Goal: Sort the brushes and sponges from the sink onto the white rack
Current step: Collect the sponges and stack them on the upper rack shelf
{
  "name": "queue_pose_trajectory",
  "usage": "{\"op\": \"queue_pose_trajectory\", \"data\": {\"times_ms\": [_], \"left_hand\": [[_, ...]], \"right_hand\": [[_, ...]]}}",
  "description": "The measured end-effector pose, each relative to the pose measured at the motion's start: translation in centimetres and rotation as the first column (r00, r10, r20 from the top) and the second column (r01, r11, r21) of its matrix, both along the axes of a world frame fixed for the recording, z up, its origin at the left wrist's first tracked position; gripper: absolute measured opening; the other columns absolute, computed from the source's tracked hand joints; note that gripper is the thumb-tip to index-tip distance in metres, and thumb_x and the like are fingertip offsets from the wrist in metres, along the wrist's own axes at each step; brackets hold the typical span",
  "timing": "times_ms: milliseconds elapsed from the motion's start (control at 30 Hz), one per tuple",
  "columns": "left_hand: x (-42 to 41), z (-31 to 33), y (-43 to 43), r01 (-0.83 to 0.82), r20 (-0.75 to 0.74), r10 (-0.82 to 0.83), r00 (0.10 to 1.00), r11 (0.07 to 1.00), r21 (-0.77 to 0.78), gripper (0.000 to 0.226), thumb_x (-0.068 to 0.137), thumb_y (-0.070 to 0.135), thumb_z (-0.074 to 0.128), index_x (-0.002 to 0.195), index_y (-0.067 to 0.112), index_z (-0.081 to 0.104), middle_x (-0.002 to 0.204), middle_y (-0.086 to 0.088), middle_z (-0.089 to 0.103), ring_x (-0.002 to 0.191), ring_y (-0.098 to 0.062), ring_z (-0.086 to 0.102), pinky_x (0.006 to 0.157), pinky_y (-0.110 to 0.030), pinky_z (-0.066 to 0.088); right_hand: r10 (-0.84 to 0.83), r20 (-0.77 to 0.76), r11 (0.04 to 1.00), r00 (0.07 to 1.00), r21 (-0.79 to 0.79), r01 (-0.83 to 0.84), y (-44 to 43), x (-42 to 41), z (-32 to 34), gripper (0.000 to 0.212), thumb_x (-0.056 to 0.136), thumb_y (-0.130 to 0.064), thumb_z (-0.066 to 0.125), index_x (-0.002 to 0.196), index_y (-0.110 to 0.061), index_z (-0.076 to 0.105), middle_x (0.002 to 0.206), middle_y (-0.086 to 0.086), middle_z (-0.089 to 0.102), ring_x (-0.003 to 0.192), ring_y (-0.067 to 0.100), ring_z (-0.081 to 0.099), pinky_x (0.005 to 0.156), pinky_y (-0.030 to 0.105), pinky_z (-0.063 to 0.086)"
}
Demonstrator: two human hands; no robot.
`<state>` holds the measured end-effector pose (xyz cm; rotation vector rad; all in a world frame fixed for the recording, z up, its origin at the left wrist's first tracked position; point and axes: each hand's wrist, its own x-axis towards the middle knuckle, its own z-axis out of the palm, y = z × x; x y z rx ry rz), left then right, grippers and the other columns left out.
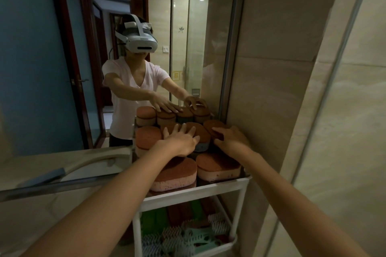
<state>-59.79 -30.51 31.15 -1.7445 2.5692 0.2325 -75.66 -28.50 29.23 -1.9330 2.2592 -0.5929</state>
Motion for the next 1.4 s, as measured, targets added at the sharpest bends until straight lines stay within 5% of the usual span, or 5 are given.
{"op": "queue_pose_trajectory", "data": {"times_ms": [300, 700, 867, 1133, 1400], "left_hand": [[0.5, 1.0, 0.2, 0.021, -0.24, -0.035, 0.97, 0.998, -0.06, 0.046, 0.101, 0.033, 0.023, 0.14, 0.012, 0.037, 0.15, -0.014, 0.033, 0.141, -0.031, 0.026, 0.117, -0.05, 0.012], [14.0, -1.4, 8.3, -0.454, -0.747, 0.159, 0.646, 0.866, -0.209, 0.033, 0.098, 0.017, 0.033, 0.103, 0.004, 0.063, 0.098, -0.014, 0.064, 0.094, -0.028, 0.058, 0.073, -0.031, 0.039], [21.7, -10.8, 11.0, -0.583, -0.672, 0.457, 0.583, 0.811, 0.046, 0.033, 0.097, 0.014, 0.036, 0.103, 0.0, 0.064, 0.112, -0.022, 0.065, 0.106, -0.035, 0.059, 0.087, -0.036, 0.044], [26.8, -22.7, 12.6, -0.525, -0.414, 0.647, 0.641, 0.762, 0.378, 0.028, 0.096, 0.011, 0.034, 0.084, 0.002, 0.058, 0.112, -0.026, 0.061, 0.108, -0.036, 0.057, 0.088, -0.04, 0.045], [27.2, -28.0, 10.5, -0.508, -0.262, 0.669, 0.696, 0.716, 0.479, 0.03, 0.096, 0.014, 0.036, 0.115, -0.001, 0.054, 0.125, -0.022, 0.055, 0.116, -0.036, 0.051, 0.093, -0.037, 0.042]], "right_hand": [[0.061, -0.187, 0.986, 0.981, -0.143, -0.088, 1.9, 2.1, 0.9, 0.04, 0.092, -0.024, 0.046, 0.132, -0.019, 0.05, 0.144, 0.014, 0.038, 0.139, 0.032, 0.025, 0.116, 0.047, 0.018], [0.486, 0.133, 0.719, 0.864, -0.623, -0.309, 8.8, 17.9, -1.2, 0.018, 0.083, -0.003, 0.054, 0.095, -0.001, 0.067, 0.1, 0.014, 0.062, 0.085, 0.025, 0.06, 0.071, 0.032, 0.047], [0.546, 0.291, 0.806, 0.786, -0.436, -0.399, 10.6, 25.4, -9.7, 0.023, 0.08, 0.0, 0.052, 0.097, 0.0, 0.068, 0.098, 0.017, 0.065, 0.085, 0.027, 0.062, 0.073, 0.019, 0.039], [0.42, 0.19, 0.768, 0.888, 0.447, -0.459, 7.9, 29.0, -24.7, 0.055, 0.093, -0.019, 0.049, 0.143, -0.008, 0.029, 0.149, 0.018, 0.033, 0.134, 0.033, 0.037, 0.106, 0.038, 0.033], [0.398, -0.094, 0.761, 0.912, 0.589, -0.272, 1.2, 29.1, -27.9, 0.065, 0.095, -0.006, 0.037, 0.149, -0.01, 0.003, 0.158, 0.015, -0.002, 0.145, 0.036, 0.007, 0.118, 0.047, 0.018]]}}
